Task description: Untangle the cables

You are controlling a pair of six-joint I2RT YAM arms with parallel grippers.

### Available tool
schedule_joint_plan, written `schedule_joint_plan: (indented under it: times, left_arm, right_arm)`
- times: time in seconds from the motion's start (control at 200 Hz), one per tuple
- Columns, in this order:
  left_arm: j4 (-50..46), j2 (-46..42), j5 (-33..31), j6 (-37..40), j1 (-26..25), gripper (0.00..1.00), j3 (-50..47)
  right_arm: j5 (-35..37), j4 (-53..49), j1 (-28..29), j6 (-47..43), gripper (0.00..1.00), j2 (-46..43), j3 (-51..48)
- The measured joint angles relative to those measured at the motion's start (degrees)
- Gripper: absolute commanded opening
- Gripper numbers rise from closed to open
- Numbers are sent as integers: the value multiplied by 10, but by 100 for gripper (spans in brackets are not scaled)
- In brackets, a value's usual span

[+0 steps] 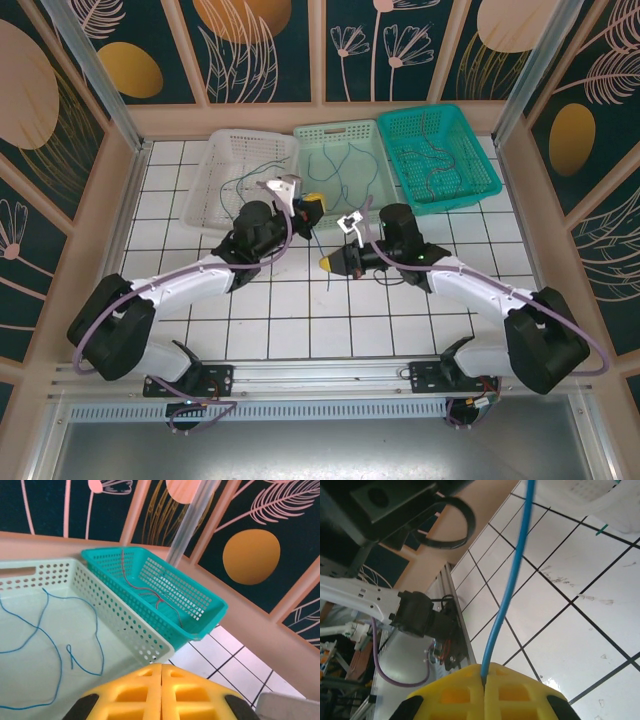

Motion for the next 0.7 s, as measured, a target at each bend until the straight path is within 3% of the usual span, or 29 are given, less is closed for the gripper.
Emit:
schedule_joint_plan:
  times: [0.045, 0.1, 0.15, 0.19, 0.245, 0.445, 0.701]
  left_arm:
    - [-4, 5, 3, -2, 3, 21, 8]
    - [-6, 8, 6, -11, 10, 39, 17]
    - [-5, 7, 6, -15, 14, 59, 21]
    - [-6, 5, 2, -20, 17, 82, 22]
    - [-7, -1, -7, -23, 18, 98, 20]
    - [-23, -53, -55, -28, 17, 99, -6]
    - [-25, -90, -78, -27, 17, 99, -37]
  right_arm:
    - [1, -13, 0, -9, 0, 4, 6]
    - [4, -30, -3, -14, 0, 6, 6]
    - [12, -40, -13, -12, 0, 7, 6]
    - [19, -41, -27, -9, 0, 7, 6]
    - [37, -41, -56, -3, 0, 6, 6]
    - [113, -66, -151, 20, 0, 17, 44]
    - [222, -149, -180, 12, 0, 181, 284]
